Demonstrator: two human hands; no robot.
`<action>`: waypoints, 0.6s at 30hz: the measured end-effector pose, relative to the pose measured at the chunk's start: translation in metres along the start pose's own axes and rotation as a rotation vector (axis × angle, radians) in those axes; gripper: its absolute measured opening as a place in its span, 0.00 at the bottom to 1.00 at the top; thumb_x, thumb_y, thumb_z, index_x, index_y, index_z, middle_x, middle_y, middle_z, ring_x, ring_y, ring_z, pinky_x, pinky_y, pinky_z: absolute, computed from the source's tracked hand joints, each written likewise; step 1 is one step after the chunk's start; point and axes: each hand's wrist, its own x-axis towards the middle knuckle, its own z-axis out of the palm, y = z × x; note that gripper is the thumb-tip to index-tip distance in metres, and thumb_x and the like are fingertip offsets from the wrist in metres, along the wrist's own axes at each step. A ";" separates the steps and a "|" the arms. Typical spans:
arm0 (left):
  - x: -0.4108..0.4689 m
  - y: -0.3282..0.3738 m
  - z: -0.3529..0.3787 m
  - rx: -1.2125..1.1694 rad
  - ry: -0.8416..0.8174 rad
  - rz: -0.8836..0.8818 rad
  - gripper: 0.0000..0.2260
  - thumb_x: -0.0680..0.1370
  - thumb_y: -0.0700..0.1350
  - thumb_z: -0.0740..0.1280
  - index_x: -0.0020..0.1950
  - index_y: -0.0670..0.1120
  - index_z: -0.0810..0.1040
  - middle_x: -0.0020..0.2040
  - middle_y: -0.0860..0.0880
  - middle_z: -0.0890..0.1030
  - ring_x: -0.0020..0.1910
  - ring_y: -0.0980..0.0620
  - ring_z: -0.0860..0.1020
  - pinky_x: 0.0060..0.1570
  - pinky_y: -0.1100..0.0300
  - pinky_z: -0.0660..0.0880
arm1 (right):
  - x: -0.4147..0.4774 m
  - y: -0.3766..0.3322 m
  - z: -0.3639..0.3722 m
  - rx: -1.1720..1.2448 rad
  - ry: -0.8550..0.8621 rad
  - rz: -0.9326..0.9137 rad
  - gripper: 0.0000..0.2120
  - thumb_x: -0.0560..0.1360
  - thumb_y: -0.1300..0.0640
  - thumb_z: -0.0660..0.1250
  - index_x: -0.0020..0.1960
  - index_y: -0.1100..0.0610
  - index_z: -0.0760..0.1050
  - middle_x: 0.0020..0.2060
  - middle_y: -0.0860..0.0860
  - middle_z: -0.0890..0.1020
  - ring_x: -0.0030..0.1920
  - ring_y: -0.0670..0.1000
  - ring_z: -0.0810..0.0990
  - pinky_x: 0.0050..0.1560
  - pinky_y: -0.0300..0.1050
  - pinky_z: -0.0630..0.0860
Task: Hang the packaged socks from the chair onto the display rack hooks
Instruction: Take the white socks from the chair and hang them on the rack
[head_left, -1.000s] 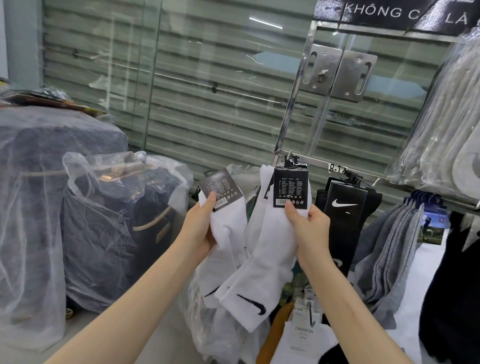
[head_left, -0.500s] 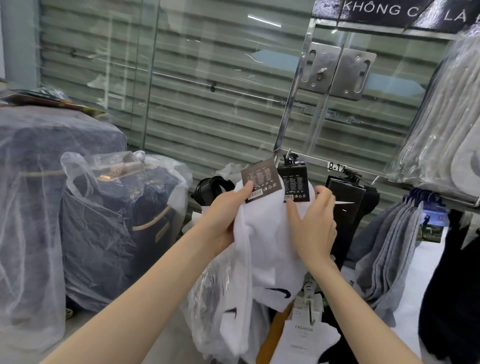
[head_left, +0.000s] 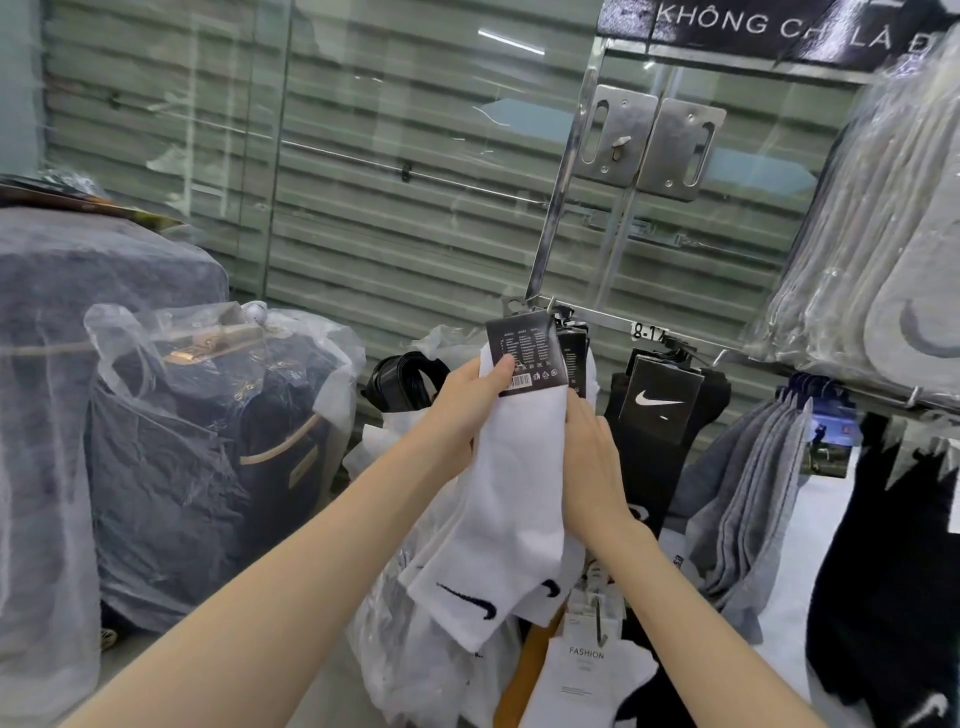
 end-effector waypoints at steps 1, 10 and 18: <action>0.001 0.000 0.000 -0.006 -0.016 -0.004 0.08 0.82 0.44 0.59 0.51 0.49 0.78 0.50 0.48 0.82 0.48 0.50 0.80 0.50 0.58 0.76 | -0.001 0.003 0.000 -0.040 -0.008 -0.005 0.10 0.69 0.64 0.71 0.50 0.61 0.75 0.41 0.57 0.78 0.37 0.54 0.74 0.35 0.49 0.72; -0.001 -0.011 0.004 0.028 -0.145 -0.005 0.12 0.83 0.43 0.57 0.63 0.44 0.75 0.55 0.46 0.80 0.47 0.52 0.80 0.48 0.61 0.77 | -0.009 0.013 0.002 0.093 -0.066 0.088 0.05 0.74 0.58 0.64 0.47 0.50 0.69 0.40 0.43 0.68 0.37 0.38 0.64 0.37 0.36 0.58; 0.007 -0.006 0.012 0.036 -0.148 -0.002 0.11 0.83 0.44 0.57 0.62 0.46 0.75 0.53 0.48 0.81 0.45 0.55 0.80 0.46 0.64 0.77 | -0.008 0.018 0.004 0.181 -0.114 0.152 0.04 0.74 0.53 0.60 0.46 0.48 0.64 0.36 0.37 0.65 0.39 0.37 0.63 0.37 0.37 0.61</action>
